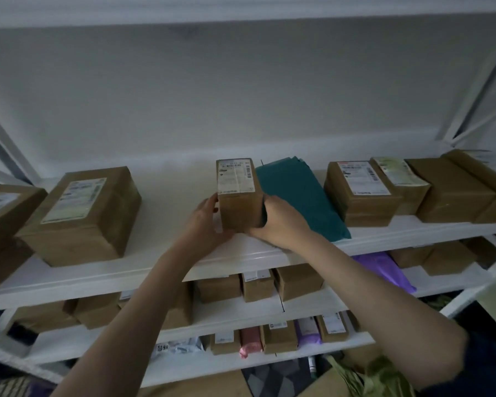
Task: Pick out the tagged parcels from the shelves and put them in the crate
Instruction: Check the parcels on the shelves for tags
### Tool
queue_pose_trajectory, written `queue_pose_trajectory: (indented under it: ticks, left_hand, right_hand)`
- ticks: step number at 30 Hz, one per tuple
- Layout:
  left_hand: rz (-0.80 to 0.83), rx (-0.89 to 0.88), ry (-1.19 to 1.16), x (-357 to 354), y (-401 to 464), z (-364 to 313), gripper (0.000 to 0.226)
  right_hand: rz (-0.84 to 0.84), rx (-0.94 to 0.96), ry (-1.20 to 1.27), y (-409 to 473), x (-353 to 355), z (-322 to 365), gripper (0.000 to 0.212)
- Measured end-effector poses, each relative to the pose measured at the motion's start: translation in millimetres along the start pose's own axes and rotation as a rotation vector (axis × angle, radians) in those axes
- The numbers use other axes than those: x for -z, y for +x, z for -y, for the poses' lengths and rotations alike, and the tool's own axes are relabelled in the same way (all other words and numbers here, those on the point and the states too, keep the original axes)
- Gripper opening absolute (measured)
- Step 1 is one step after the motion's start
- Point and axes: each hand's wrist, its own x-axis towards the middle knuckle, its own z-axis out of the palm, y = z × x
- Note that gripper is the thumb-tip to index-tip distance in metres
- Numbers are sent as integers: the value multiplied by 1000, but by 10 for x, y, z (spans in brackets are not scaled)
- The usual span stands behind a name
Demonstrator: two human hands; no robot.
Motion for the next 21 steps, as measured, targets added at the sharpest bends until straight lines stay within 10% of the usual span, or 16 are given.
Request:
queue_pose_trajectory:
  ticks: [21]
  left_hand:
    - [-336,-432,65,280,-523,25,83]
  right_hand:
    - [-266,239,123,-308,-152,240,62]
